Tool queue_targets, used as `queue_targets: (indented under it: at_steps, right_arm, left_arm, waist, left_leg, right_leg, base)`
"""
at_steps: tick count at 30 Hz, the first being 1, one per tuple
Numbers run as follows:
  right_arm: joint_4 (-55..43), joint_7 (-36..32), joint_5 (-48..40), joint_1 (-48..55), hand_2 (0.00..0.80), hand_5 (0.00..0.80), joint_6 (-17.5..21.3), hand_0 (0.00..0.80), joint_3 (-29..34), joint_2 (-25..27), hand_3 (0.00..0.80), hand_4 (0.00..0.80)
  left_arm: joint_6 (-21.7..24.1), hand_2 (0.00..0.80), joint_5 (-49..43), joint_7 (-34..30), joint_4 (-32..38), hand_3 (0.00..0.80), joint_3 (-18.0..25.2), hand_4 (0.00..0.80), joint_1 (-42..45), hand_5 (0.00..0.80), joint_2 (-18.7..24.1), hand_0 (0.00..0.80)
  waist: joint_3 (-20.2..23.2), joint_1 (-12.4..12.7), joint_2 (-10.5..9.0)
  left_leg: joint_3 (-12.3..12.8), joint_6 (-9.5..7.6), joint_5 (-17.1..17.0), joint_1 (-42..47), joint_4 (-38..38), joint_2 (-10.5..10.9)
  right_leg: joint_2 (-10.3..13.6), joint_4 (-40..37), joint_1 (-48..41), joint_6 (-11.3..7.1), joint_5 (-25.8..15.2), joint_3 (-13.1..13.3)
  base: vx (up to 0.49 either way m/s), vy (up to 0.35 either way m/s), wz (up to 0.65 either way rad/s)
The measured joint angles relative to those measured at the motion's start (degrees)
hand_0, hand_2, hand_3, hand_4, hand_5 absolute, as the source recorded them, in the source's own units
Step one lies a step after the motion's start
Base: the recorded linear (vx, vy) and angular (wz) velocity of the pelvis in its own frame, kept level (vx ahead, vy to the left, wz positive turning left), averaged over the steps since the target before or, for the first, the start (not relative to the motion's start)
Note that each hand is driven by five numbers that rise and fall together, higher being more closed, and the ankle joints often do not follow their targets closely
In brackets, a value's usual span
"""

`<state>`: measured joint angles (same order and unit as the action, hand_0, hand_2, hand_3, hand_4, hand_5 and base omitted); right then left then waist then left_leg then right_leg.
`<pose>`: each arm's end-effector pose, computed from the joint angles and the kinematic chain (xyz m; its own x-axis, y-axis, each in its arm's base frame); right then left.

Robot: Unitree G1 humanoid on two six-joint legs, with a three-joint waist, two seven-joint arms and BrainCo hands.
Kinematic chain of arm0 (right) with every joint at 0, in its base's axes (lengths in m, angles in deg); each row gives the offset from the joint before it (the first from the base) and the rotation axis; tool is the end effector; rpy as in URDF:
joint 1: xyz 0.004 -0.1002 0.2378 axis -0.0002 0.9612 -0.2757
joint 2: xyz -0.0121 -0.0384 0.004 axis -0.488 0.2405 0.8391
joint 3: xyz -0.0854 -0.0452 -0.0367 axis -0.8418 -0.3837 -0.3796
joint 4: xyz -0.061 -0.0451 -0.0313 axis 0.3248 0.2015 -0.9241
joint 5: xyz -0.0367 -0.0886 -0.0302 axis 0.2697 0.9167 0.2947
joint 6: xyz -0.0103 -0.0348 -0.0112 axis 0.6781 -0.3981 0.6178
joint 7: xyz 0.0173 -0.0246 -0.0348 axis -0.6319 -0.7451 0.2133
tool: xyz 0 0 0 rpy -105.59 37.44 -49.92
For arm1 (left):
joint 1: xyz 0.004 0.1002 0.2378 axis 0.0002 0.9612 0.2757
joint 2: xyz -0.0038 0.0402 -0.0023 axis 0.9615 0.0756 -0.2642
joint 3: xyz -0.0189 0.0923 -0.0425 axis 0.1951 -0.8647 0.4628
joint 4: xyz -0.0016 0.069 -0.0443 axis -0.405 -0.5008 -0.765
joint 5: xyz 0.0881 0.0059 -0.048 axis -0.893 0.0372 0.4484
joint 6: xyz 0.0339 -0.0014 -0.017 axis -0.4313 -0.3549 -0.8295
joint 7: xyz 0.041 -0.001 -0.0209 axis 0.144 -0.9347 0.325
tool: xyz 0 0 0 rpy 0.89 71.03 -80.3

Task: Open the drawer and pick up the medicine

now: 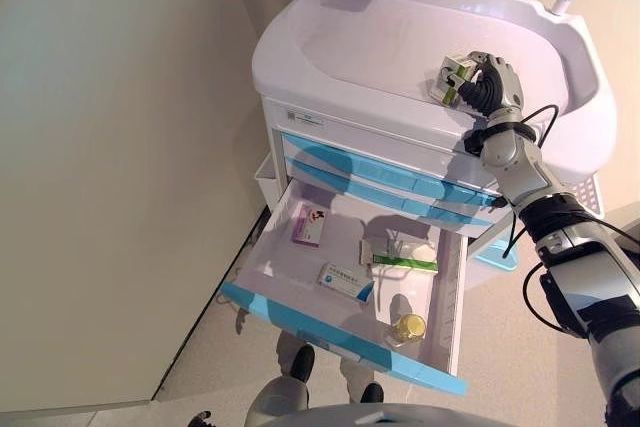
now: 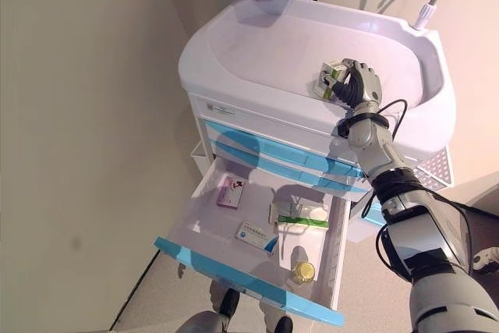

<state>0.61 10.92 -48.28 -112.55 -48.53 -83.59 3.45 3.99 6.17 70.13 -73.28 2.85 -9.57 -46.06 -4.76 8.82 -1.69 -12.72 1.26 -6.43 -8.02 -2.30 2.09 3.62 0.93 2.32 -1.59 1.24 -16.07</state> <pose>0.3444 -0.2216 0.1697 0.9003 -0.1088 0.4214 0.4169 0.4929 -0.7637 0.0225 0.2307 -0.1202 0.2567 0.3346 -0.9067 0.1868 0.9033 0.3862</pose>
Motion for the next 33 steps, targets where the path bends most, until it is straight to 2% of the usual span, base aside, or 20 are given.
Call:
queue_targets:
  at_steps: [7,8,9,10,33]
  right_arm:
    - [2.3,-0.1,0.1,-1.6,0.800,0.800,-0.1,0.800,-1.9,0.0,0.800,0.800]
    - [2.9,-0.2,0.1,-1.9,0.383,0.383,-0.1,0.383,-2.0,0.0,0.383,0.383]
    - [3.4,-0.3,0.0,-2.2,0.242,0.242,-0.1,0.242,-2.0,0.0,0.242,0.242]
    - [3.7,-0.6,0.1,-2.3,0.000,0.000,-0.2,0.000,-2.0,0.0,0.000,0.000]
    - [4.1,-1.8,0.0,-2.4,0.000,0.000,-0.4,0.000,-3.2,0.0,0.000,0.000]
  left_arm:
    - [0.0,0.000,0.0,0.0,0.0,0.000,-1.1,0.000,0.0,0.000,0.0,0.000]
    - [0.0,0.000,0.0,0.0,0.0,0.000,-1.1,0.000,0.0,0.000,0.0,0.000]
    - [0.0,0.000,0.0,0.0,0.0,0.000,-1.1,0.000,0.0,0.000,0.0,0.000]
    - [0.0,0.000,0.0,0.0,-0.1,0.000,-1.1,0.000,0.0,0.000,0.0,0.000]
    - [-0.1,0.000,0.0,0.0,-0.2,0.000,-1.1,0.000,0.0,0.000,0.0,0.000]
  waist:
    - [0.1,0.0,-0.08]
    - [0.1,0.0,-0.11]
    - [0.1,0.0,-0.12]
    - [0.2,0.1,-0.17]
    - [1.0,0.0,-0.47]
  left_leg:
    - [0.0,-0.01,-0.1,0.1,0.1,-0.1]
    - [0.0,-0.01,-0.1,0.2,0.1,-0.1]
    - [0.0,-0.01,-0.1,0.2,0.1,-0.1]
    - [0.0,-0.01,-0.1,0.1,0.1,-0.1]
    - [0.0,-0.06,-0.2,0.3,0.1,-0.1]
  right_leg:
    - [0.0,0.3,0.0,0.10,0.1,0.0]
    - [0.0,0.3,0.0,0.13,0.1,0.0]
    - [0.0,0.3,0.0,0.14,0.1,0.0]
    - [0.0,0.3,0.0,0.20,0.2,0.0]
    - [0.0,0.3,-0.1,0.02,0.1,0.0]
  base:
    - [0.000,0.000,0.00]
    - [0.000,0.000,0.00]
    - [0.000,0.000,0.00]
    - [0.000,0.000,0.00]
    - [0.000,0.000,0.00]
